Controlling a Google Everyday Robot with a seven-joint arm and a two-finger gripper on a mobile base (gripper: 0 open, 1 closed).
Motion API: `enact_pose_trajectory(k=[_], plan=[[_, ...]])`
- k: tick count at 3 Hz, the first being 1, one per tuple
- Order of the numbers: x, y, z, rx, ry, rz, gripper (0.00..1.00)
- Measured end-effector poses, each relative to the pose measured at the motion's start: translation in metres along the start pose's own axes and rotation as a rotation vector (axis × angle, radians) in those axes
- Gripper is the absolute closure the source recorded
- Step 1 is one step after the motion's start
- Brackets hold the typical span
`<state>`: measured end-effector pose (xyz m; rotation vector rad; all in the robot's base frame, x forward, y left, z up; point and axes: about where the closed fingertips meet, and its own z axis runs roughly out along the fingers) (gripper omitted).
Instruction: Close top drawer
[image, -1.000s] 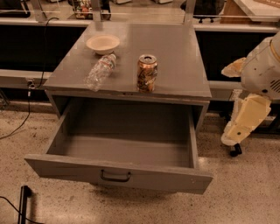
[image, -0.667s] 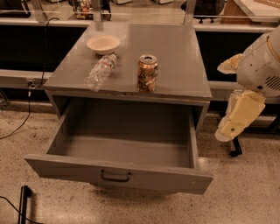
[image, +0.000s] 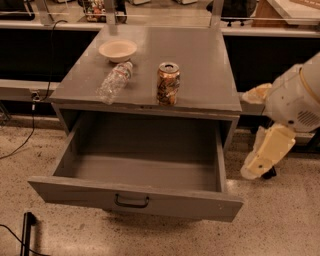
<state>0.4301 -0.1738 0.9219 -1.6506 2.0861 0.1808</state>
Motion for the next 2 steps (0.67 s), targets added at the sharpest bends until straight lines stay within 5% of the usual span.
enact_pose_trajectory(k=[1,2], plan=[[0.0144,0.0628,0.0692,-0.082,-0.172,-0.030,0.00],[0.0138,0.0624,0.0661,-0.074,-0.158,-0.033,0.00]])
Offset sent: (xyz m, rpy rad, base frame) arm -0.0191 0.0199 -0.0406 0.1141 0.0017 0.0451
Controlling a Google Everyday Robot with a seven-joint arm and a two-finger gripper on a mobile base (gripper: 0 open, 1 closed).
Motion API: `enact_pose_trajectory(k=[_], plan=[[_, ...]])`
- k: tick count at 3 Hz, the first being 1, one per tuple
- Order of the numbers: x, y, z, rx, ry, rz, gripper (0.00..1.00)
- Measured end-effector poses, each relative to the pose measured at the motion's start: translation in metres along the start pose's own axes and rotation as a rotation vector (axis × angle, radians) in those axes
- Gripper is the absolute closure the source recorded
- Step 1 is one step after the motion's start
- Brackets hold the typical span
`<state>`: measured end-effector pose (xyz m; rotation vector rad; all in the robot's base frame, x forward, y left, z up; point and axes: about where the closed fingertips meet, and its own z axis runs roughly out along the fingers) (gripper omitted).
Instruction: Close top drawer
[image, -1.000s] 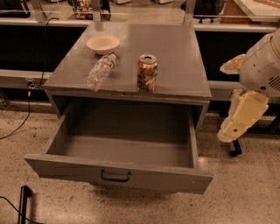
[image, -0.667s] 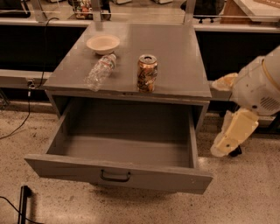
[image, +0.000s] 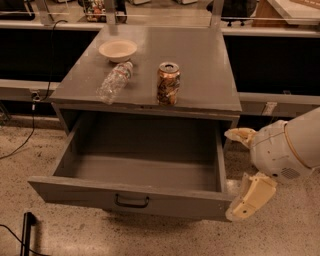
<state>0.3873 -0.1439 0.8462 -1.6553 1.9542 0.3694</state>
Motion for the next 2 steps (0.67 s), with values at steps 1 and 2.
enact_pose_trajectory(k=[1,2], plan=[[0.000,0.000,0.000,0.001,0.001,0.000,0.00],[-0.002,0.017,0.026,-0.019,-0.048,-0.046,0.00]])
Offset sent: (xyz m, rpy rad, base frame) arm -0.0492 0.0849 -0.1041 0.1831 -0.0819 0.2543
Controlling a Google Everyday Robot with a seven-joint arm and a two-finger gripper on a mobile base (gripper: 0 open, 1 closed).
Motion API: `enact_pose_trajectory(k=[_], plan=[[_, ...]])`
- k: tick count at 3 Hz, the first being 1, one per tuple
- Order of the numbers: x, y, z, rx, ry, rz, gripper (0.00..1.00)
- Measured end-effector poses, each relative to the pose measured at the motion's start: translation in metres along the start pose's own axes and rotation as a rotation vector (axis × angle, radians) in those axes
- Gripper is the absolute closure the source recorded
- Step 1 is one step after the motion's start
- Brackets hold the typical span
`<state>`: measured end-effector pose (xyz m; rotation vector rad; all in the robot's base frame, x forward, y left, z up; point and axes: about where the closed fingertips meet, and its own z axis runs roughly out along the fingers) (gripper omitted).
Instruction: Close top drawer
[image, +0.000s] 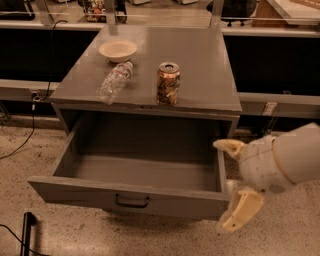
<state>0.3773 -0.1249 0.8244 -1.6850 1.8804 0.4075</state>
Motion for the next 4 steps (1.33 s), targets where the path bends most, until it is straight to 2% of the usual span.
enact_pose_trajectory(k=[1,2,3,4], plan=[[-0.001,0.011,0.014,-0.018,-0.018,-0.073,0.00],[-0.002,0.015,0.028,-0.032,-0.065,-0.075,0.00],[-0.007,0.033,0.061,-0.050,-0.145,-0.069,0.16],[-0.007,0.049,0.096,-0.067,-0.200,-0.060,0.39]])
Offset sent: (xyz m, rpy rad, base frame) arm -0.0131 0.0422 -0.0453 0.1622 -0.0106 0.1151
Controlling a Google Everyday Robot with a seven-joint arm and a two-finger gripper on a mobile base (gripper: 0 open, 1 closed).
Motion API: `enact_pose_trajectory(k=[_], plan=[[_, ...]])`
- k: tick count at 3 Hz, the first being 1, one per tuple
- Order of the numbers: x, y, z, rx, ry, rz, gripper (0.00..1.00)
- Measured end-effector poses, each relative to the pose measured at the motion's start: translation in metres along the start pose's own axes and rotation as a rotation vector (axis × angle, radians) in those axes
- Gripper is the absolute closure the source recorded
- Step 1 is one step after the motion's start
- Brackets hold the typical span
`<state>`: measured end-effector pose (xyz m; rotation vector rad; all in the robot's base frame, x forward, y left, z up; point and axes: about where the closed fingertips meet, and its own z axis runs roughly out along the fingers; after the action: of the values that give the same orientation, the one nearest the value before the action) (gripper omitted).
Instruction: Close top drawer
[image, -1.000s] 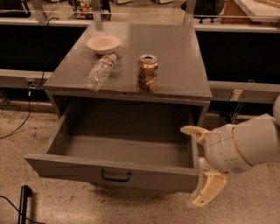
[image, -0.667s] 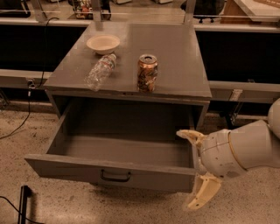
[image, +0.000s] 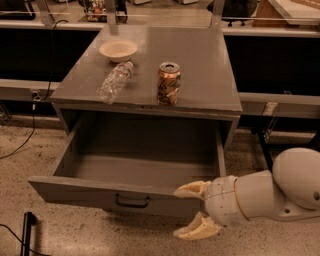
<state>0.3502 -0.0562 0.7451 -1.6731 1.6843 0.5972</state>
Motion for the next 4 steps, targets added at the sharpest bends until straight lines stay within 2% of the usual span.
enact_pose_trajectory(k=[1,2,3,4], plan=[[0.008,0.008,0.024,-0.006,-0.040,0.000,0.64],[0.007,0.008,0.024,-0.005,-0.037,-0.005,0.85],[0.011,0.005,0.033,0.000,-0.023,0.008,1.00],[0.037,0.007,0.063,0.036,-0.043,0.055,1.00]])
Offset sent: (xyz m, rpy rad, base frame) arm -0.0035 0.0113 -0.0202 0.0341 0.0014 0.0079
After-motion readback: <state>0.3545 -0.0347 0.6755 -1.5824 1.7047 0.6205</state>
